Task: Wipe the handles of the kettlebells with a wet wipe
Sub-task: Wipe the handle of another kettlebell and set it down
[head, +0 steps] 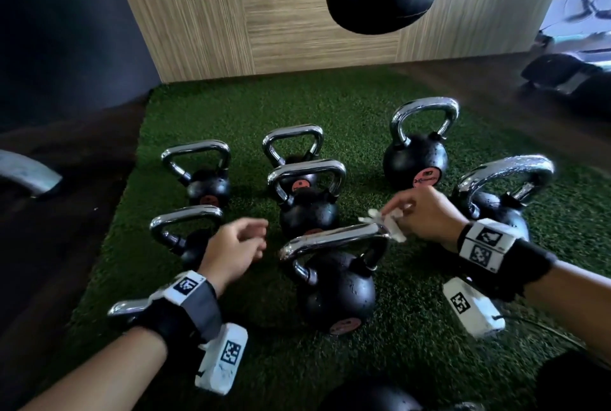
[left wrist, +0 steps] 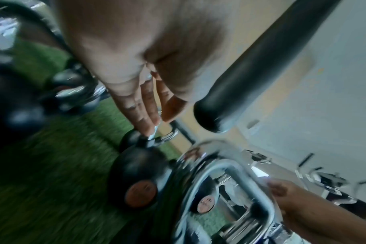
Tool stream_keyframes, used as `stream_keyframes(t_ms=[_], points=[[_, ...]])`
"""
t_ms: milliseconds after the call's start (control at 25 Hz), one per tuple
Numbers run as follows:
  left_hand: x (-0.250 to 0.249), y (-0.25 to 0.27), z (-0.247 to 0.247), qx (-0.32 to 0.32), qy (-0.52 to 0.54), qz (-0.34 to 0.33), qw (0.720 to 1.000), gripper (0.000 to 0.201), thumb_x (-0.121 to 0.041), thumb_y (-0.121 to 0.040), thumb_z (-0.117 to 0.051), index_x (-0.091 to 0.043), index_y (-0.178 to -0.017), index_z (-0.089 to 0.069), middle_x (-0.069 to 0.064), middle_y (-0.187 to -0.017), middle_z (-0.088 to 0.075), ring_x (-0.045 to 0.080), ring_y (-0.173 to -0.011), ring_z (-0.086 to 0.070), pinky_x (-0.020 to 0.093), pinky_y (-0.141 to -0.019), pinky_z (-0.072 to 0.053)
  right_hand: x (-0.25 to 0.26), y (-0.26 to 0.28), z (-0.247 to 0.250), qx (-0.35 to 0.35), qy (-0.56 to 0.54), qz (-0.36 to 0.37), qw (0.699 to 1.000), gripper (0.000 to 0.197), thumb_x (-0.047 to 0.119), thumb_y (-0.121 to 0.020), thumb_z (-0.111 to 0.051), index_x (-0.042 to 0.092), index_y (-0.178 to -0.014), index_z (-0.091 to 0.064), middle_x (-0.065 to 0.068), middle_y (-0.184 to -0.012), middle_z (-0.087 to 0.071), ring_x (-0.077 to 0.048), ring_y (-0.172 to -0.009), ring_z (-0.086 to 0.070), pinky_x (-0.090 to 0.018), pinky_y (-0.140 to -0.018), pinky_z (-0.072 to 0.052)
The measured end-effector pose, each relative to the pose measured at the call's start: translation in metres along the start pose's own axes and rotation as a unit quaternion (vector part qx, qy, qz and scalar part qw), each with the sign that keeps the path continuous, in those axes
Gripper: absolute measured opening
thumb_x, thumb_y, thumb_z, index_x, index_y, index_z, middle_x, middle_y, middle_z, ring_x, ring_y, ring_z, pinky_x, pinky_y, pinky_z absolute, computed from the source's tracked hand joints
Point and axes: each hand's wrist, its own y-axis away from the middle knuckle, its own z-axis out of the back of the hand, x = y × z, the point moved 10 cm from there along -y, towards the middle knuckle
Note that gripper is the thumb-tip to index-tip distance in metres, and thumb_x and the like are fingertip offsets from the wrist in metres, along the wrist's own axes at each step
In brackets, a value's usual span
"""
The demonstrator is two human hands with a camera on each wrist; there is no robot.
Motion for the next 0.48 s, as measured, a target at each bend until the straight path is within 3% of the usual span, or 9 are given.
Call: stream_keyframes(t_ms=[80,120,200,320,400,480], points=[[-0.058,0.007,0.019,-0.022,0.039,-0.098,0.994,0.034,-0.005,-0.095,-0.065,-0.038,-0.094,-0.076,-0.002,-0.099,-0.078,0.017,-0.088,-0.075,0.035,-0.080,-0.062,0.043,0.000,0.019,-0.014,-0.083,0.065,0.994,0.028,0.006,-0.071,-0.087,0.032,-0.079,-0.078,0.003,-0.080,-0.078,-0.014,-0.075,-0.068,-0.040,-0.070,-0.058],[-0.084,0.014,0.021,-0.008,0.079,-0.130,0.988,0.029,-0.011,-0.097,-0.065,-0.037,-0.097,-0.077,-0.003,-0.100,-0.078,0.014,-0.088,-0.075,0.029,-0.077,-0.062,0.067,0.003,0.023,-0.001,-0.125,0.102,0.987,0.024,0.015,-0.069,-0.089,0.030,-0.083,-0.077,0.002,-0.082,-0.078,-0.013,-0.075,-0.070,-0.038,-0.070,-0.058],[-0.117,0.026,0.011,0.049,0.195,-0.118,0.973,0.017,-0.022,-0.095,-0.065,-0.027,-0.106,-0.077,0.000,-0.107,-0.078,0.013,-0.091,-0.075,0.024,-0.076,-0.062,0.110,0.014,0.022,0.031,-0.168,0.158,0.973,0.032,0.027,-0.063,-0.091,0.025,-0.088,-0.072,0.001,-0.084,-0.077,-0.013,-0.073,-0.071,-0.029,-0.067,-0.057],[-0.135,0.047,-0.019,0.137,0.269,-0.055,0.952,0.032,-0.035,-0.083,-0.066,-0.016,-0.107,-0.077,0.005,-0.111,-0.078,0.015,-0.096,-0.075,0.027,-0.082,-0.062,0.153,0.029,0.010,0.058,-0.155,0.204,0.965,0.042,0.022,-0.064,-0.094,0.020,-0.092,-0.062,0.001,-0.083,-0.076,-0.012,-0.071,-0.070,-0.028,-0.069,-0.057],[-0.136,0.057,-0.036,0.171,0.265,-0.050,0.948,0.031,-0.034,-0.079,-0.068,-0.016,-0.102,-0.080,0.005,-0.103,-0.079,0.013,-0.092,-0.075,0.025,-0.078,-0.062,0.169,0.038,0.010,0.031,-0.108,0.234,0.966,0.040,0.024,-0.065,-0.093,0.021,-0.087,-0.060,0.009,-0.078,-0.073,-0.001,-0.066,-0.065,-0.016,-0.063,-0.052],[-0.132,0.063,-0.045,0.183,0.284,-0.045,0.940,0.025,-0.025,-0.083,-0.068,-0.012,-0.100,-0.080,0.004,-0.095,-0.079,0.010,-0.084,-0.075,0.020,-0.070,-0.060,0.182,0.049,0.014,-0.027,-0.029,0.269,0.962,0.038,0.026,-0.065,-0.091,0.022,-0.081,-0.057,0.012,-0.072,-0.067,-0.001,-0.063,-0.059,-0.014,-0.058,-0.046]])
